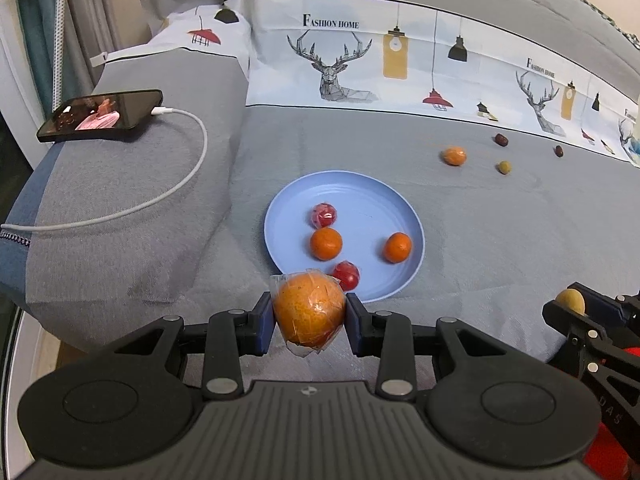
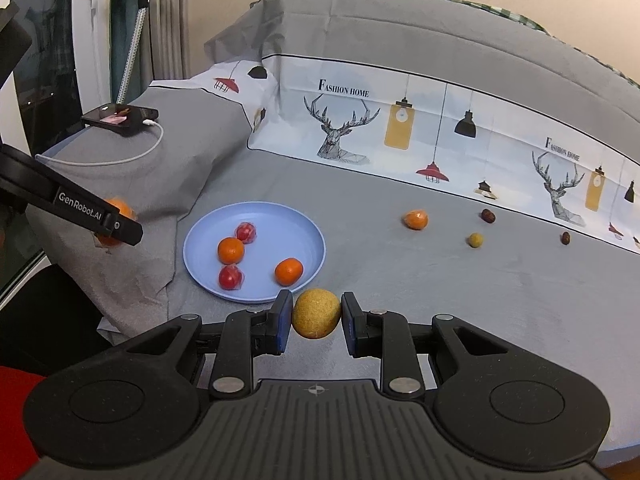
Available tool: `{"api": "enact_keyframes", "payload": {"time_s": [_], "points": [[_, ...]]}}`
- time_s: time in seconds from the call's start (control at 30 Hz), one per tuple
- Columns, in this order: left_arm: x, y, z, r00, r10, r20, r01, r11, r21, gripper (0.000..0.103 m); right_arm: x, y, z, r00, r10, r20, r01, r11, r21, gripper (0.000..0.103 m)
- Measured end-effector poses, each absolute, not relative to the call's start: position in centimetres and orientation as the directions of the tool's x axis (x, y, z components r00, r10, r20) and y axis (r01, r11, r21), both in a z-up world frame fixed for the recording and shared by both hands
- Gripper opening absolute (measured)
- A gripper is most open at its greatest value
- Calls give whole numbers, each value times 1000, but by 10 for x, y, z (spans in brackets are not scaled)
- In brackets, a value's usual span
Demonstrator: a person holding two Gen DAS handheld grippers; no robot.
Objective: Organize fruits
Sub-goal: 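Carry the bagged mandarin and yellow fruit over the blue plate with both tools, then open both tools to drop the mandarin and yellow fruit onto the plate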
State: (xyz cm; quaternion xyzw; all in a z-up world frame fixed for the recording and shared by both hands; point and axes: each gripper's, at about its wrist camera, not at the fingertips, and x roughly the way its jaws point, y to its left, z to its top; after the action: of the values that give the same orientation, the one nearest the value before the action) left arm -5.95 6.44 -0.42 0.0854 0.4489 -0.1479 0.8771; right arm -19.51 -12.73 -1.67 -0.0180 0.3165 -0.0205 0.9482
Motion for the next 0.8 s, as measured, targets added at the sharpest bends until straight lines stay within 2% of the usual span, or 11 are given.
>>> {"api": "enact_keyframes", "payload": {"time_s": [0.8], "points": [[44, 32, -52, 499, -137, -856, 340, 939, 48, 40, -66, -120, -63, 768, 39, -639, -41, 999, 11, 28]]}}
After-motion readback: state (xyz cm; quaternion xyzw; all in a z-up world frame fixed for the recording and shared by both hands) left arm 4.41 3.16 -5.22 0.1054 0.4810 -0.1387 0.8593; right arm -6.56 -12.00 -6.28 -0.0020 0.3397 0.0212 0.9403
